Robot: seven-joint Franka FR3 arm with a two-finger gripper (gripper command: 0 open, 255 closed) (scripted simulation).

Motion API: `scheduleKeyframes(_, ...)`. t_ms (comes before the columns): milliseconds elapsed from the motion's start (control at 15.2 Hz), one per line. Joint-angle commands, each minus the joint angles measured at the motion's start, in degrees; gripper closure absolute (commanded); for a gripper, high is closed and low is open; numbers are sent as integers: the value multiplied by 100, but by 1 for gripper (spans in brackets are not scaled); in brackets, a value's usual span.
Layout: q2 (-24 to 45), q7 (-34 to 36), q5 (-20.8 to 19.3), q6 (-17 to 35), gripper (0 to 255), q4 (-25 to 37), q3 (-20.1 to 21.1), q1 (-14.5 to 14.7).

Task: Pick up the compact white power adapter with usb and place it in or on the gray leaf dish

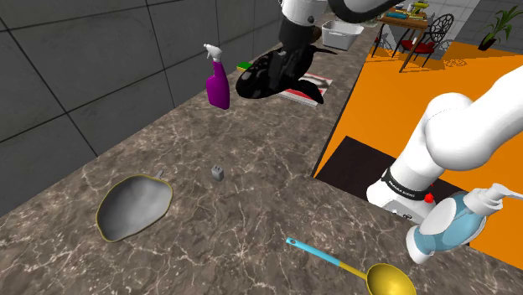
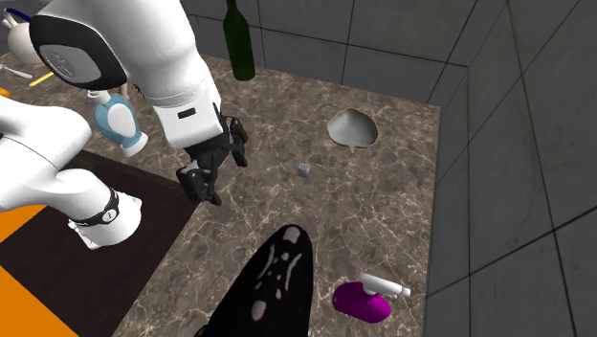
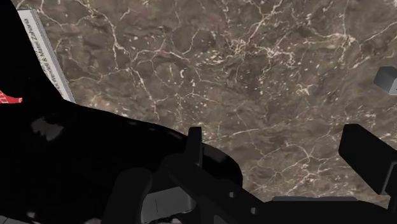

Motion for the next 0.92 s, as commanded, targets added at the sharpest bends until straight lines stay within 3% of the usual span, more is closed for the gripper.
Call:
scheduleKeyframes(0, 271, 109, 25, 247, 0, 23, 142, 69)
scheduleKeyframes(462, 1356, 592, -53, 1003, 0, 314, 681, 279)
scheduleKeyframes(858, 2408, 1120, -403, 1518, 0, 780, 1093, 447)
